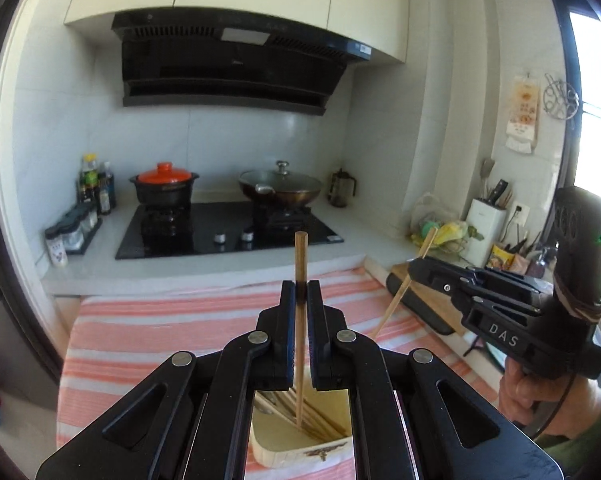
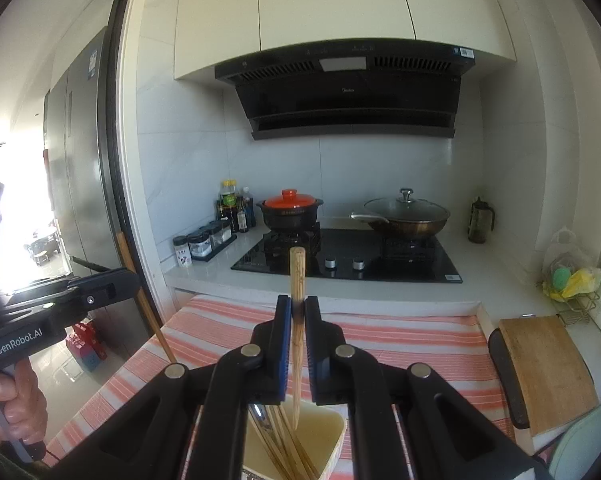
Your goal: Organize utensils
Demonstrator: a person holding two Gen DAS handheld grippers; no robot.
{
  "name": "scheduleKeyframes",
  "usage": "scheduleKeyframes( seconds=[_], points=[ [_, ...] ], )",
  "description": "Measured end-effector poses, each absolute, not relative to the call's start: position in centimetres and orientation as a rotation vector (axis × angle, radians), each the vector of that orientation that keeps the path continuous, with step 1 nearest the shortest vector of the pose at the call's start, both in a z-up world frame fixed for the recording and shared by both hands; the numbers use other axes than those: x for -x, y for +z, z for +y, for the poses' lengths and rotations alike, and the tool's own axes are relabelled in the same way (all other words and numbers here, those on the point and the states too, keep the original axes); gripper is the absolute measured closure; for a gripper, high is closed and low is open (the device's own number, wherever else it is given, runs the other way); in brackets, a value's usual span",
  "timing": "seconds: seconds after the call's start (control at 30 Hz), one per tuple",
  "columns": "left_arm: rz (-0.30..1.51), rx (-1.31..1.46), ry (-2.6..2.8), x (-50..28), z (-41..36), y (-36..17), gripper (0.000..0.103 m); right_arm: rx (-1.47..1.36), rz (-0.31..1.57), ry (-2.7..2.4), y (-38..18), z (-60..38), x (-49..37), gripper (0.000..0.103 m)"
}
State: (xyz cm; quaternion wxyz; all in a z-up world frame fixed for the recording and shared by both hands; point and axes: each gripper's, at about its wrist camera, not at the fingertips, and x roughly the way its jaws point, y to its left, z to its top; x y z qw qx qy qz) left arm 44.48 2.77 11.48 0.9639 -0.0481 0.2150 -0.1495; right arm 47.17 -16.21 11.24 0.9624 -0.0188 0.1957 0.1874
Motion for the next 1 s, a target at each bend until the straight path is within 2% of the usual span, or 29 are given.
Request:
scheduleKeyframes(
  seconds=[0.27,0.3,0.33,0.37,0.4,0.43,0.47,0.53,0.6,0.73,0.8,0.87,1.0],
  points=[
    [0.661,0.120,-0.238,-50.2,2.6,2.9,0.097,0.062,0.716,0.430,2.1,-14.1,-53.8,0.095],
    [0.673,0.121,-0.232,-50.3,2.6,2.5,0.087,0.054,0.734,0.431,1.4,-13.9,-54.2,0.095],
    [0.677,0.122,-0.227,-50.0,2.8,2.4,0.065,0.043,0.736,0.424,1.0,-13.9,-54.4,0.094],
    [0.669,0.118,-0.216,-49.5,3.0,2.4,0.052,0.029,0.730,0.422,1.0,-14.1,-54.3,0.090],
    [0.644,0.107,-0.200,-48.7,3.1,2.8,0.033,0.013,0.719,0.423,1.1,-14.3,-54.1,0.086],
    [0.607,0.088,-0.188,-47.6,3.2,3.4,0.026,0.002,0.701,0.421,1.6,-14.6,-53.7,0.071],
    [0.575,0.066,-0.181,-46.4,3.2,4.0,0.023,-0.005,0.672,0.415,2.2,-15.0,-52.9,0.057],
    [0.540,0.030,-0.158,-44.5,3.1,4.9,0.008,0.000,0.601,0.404,3.3,-15.4,-50.9,0.052],
    [0.506,0.006,-0.112,-42.0,3.0,5.9,0.001,0.018,0.552,0.394,4.5,-15.9,-48.6,0.049],
    [0.447,-0.072,0.029,-36.6,1.8,6.9,0.001,0.005,0.478,0.354,6.5,-17.0,-43.0,0.023],
    [0.431,-0.119,0.128,-33.9,0.9,6.6,0.000,-0.001,0.462,0.333,6.7,-17.5,-39.8,0.016],
    [0.425,-0.168,0.202,-31.0,-0.2,5.9,0.000,0.008,0.475,0.320,6.2,-17.8,-36.5,0.000],
    [0.424,-0.172,0.208,-25.8,-1.0,5.0,0.000,0.025,0.492,0.259,5.2,-18.0,-30.5,0.000]
  ],
)
